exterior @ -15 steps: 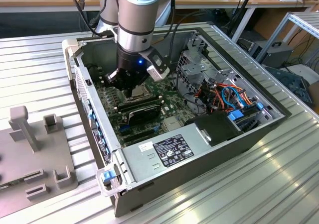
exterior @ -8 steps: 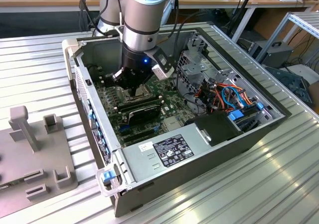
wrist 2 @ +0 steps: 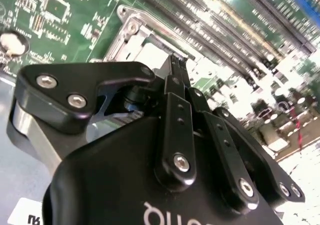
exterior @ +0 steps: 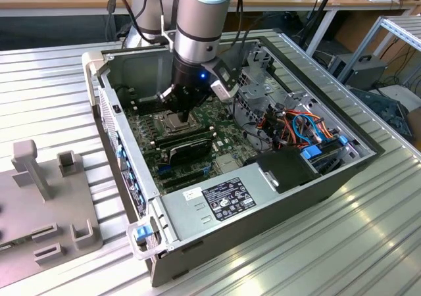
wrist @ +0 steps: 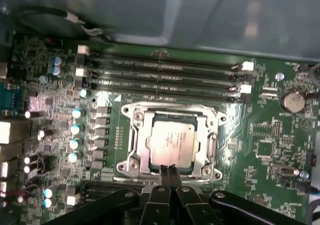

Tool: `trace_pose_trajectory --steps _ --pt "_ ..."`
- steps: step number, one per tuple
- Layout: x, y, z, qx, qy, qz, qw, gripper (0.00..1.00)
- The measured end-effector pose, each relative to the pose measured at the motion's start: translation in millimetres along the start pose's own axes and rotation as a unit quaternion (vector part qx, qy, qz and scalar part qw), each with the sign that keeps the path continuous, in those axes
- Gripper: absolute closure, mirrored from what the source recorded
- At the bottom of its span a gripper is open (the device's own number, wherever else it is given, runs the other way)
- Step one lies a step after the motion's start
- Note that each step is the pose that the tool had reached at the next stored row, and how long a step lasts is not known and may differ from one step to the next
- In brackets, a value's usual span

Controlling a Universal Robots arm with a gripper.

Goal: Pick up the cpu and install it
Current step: 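Install the second cpu locking lever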

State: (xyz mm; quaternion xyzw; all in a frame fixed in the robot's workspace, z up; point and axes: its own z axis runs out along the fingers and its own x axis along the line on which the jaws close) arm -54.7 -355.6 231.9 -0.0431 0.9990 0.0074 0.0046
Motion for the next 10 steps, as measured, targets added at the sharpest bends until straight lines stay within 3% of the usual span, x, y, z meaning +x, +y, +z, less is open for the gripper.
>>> trace_pose_trajectory --steps 1,3,10 --pt "-0.4 5.1 -1.4 0.0007 0.0001 0.000 1.00000 0.89" --pt "-0.6 7.8 -2.4 0.0011 0.0001 0.000 1.00000 0.89" --pt "-0.7 8.6 -2.6 0.0012 0.0002 0.000 1.00000 0.89"
